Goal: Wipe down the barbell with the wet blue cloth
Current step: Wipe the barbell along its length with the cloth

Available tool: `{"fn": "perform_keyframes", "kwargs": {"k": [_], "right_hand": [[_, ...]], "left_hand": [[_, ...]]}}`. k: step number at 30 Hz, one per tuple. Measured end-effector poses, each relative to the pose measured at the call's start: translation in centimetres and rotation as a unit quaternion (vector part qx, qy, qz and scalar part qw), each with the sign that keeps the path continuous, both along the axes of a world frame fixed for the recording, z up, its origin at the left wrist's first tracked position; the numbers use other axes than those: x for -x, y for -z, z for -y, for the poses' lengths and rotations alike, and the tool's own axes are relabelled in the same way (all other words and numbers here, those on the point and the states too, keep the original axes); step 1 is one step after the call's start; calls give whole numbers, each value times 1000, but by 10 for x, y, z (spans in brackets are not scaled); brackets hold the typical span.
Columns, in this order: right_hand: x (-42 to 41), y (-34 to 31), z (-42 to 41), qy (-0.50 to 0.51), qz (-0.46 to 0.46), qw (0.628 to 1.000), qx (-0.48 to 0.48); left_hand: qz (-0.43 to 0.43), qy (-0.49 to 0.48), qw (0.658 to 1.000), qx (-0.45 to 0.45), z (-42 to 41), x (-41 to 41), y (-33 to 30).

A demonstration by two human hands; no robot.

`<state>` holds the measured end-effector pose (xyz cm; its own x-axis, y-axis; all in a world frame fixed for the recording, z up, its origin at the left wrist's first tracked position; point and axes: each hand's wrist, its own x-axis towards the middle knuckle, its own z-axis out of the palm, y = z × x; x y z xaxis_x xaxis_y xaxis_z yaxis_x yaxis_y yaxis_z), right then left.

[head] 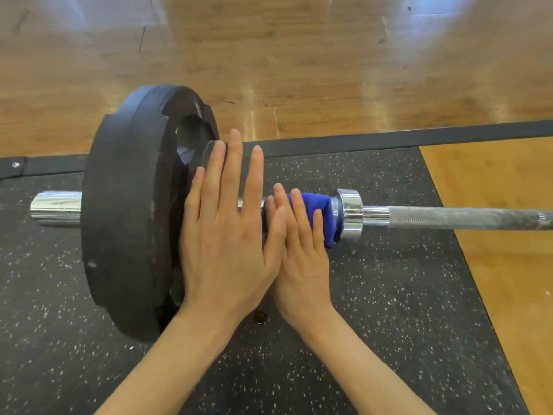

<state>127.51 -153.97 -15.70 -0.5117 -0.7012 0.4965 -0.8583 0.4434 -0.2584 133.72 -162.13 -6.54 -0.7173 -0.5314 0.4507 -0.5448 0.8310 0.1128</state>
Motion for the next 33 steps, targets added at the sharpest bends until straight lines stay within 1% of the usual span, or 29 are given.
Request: {"fn": "perform_keyframes", "kwargs": {"k": [2,5,8,12,16,18,21,23,25,26,28,29,31,33], "right_hand": [[12,8,-10,-8,-25,1000,-16],[11,20,-19,13,-28,1000,-6],[14,22,-2,26,1,1000,10],[34,-8,26,59,12,998,18],[68,-43,61,116,19,993,3],[68,-44,62,124,14,992,-16],[46,-26,37,93,-17,994,-49],[43,-26,28,81,-10,995,-61],[59,-40,47,98,1,994,-57],[70,-49,61,103,11,992,-76],[85,-62,75,98,43,983,-149],[83,-60,74,104,40,982,-154],[65,-53,57,116,18,987,-113],[38,-45,34,116,32,986,-113]], "left_hand": [[5,3,1000,6,8,8,-1],[9,-4,1000,10,19,19,-2],[17,-24,999,19,30,30,-1],[37,-27,999,24,41,39,-1],[56,-26,998,21,44,41,-2],[59,-23,998,23,43,40,-1],[54,-18,998,30,43,38,1],[48,-16,998,25,41,36,1],[44,-10,999,19,38,33,1],[46,-8,999,18,36,30,2],[52,-3,999,14,32,25,3],[50,1,999,9,31,23,3],[38,0,999,-2,27,19,2],[23,1,1000,-20,23,16,2]]}}
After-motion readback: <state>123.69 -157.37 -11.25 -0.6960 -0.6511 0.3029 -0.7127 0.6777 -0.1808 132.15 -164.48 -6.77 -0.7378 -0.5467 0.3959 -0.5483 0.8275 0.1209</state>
